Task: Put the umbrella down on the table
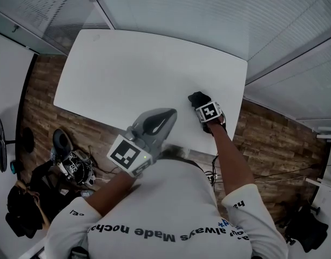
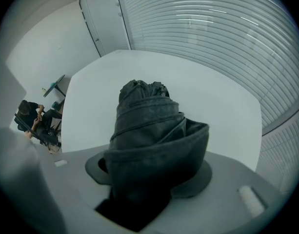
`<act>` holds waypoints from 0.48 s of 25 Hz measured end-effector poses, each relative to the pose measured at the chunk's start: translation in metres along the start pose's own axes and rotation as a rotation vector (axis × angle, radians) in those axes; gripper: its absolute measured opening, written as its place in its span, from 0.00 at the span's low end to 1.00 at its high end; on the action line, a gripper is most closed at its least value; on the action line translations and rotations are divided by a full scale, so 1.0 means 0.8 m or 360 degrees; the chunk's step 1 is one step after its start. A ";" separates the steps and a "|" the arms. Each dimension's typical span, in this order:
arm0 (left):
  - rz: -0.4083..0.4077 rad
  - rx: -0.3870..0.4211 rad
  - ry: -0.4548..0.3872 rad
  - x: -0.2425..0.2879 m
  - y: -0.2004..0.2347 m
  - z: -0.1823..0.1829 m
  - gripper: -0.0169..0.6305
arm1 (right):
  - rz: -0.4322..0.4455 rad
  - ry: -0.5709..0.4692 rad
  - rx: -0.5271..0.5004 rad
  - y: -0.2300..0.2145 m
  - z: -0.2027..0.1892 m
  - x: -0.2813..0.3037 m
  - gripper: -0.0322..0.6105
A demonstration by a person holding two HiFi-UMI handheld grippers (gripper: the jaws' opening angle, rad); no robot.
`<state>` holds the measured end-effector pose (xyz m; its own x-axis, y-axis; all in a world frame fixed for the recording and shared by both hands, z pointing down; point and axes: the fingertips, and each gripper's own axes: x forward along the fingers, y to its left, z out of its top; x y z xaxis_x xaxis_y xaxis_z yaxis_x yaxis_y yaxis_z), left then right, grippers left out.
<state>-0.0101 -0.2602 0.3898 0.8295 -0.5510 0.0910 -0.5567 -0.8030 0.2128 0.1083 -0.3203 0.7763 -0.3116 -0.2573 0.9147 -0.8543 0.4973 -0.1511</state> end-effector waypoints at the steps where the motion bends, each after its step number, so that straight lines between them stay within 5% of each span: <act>1: 0.0001 -0.0001 0.0002 0.000 0.000 -0.001 0.03 | -0.0001 0.0000 -0.0005 0.000 -0.001 0.001 0.46; 7: -0.0001 -0.0009 0.0014 0.002 -0.001 0.000 0.03 | 0.0125 0.0001 0.0035 0.021 -0.002 0.010 0.46; 12: 0.0008 -0.0019 0.0018 0.000 0.000 0.000 0.03 | 0.0004 0.0031 -0.0012 0.004 -0.009 0.010 0.48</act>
<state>-0.0101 -0.2602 0.3901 0.8272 -0.5524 0.1030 -0.5604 -0.7974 0.2239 0.1062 -0.3150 0.7854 -0.3058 -0.2400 0.9213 -0.8503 0.5042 -0.1509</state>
